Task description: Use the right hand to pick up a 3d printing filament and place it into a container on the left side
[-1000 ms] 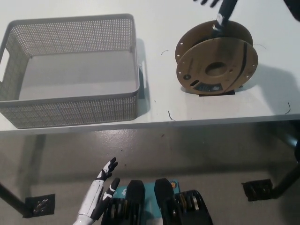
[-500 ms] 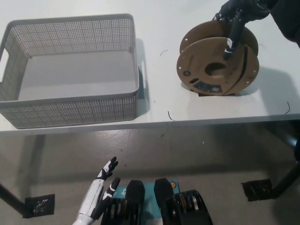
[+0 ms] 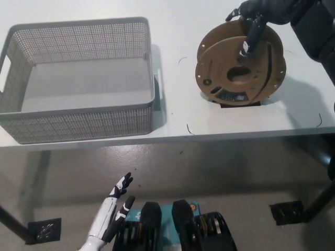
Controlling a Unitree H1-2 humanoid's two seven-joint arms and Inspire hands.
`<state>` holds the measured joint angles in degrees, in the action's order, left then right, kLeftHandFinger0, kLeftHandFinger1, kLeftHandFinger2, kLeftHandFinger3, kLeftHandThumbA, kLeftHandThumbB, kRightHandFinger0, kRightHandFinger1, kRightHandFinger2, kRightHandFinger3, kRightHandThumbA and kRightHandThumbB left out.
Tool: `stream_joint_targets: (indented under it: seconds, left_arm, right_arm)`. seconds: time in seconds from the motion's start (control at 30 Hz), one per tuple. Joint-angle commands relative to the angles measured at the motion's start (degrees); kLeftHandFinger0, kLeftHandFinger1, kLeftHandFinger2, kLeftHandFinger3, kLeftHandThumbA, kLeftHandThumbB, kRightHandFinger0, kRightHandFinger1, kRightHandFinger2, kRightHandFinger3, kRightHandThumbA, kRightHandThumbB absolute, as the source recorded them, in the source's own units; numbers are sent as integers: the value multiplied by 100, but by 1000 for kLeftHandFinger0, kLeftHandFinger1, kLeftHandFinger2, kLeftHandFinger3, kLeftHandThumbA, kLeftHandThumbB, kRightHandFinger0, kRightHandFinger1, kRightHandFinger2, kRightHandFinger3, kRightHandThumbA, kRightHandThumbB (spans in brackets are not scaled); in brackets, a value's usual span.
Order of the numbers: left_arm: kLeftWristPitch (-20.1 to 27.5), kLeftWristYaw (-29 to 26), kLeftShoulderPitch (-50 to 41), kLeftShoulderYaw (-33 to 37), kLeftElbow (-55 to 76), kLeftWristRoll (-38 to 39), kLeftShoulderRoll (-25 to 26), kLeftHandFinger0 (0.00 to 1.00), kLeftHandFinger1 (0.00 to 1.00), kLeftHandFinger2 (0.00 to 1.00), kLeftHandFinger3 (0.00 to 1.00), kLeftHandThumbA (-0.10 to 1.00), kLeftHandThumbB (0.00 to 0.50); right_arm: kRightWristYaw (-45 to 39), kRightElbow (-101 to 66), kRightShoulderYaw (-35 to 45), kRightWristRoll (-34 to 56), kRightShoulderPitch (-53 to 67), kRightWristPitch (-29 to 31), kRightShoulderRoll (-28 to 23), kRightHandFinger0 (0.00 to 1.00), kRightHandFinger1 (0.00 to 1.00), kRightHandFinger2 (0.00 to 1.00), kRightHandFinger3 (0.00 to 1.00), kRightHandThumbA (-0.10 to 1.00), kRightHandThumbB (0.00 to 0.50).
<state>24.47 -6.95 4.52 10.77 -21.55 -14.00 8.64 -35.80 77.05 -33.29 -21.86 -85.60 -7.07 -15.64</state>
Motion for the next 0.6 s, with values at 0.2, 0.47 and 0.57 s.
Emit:
stream_joint_targets:
  seconds: [0.2,0.47,0.57]
  left_arm:
    - [246,83,158,-50,197,-32,45,1000,1000,1000,1000,1000,173]
    - [246,56,203,-24,148,-38,57,1000,1000,1000,1000,1000,172]
    - [246,70,241,-29,134,-30,65,1000,1000,1000,1000,1000,176]
  right_arm:
    - [1845,105,709,159,736,579,64,446,798,1000,1000,-100,154]
    - [1849,237,1484,579,925,543,-122,181,616,915,591,-100,160]
    - [2028,284,1865,776,987,423,-171,325,751,1000,740,-100,204]
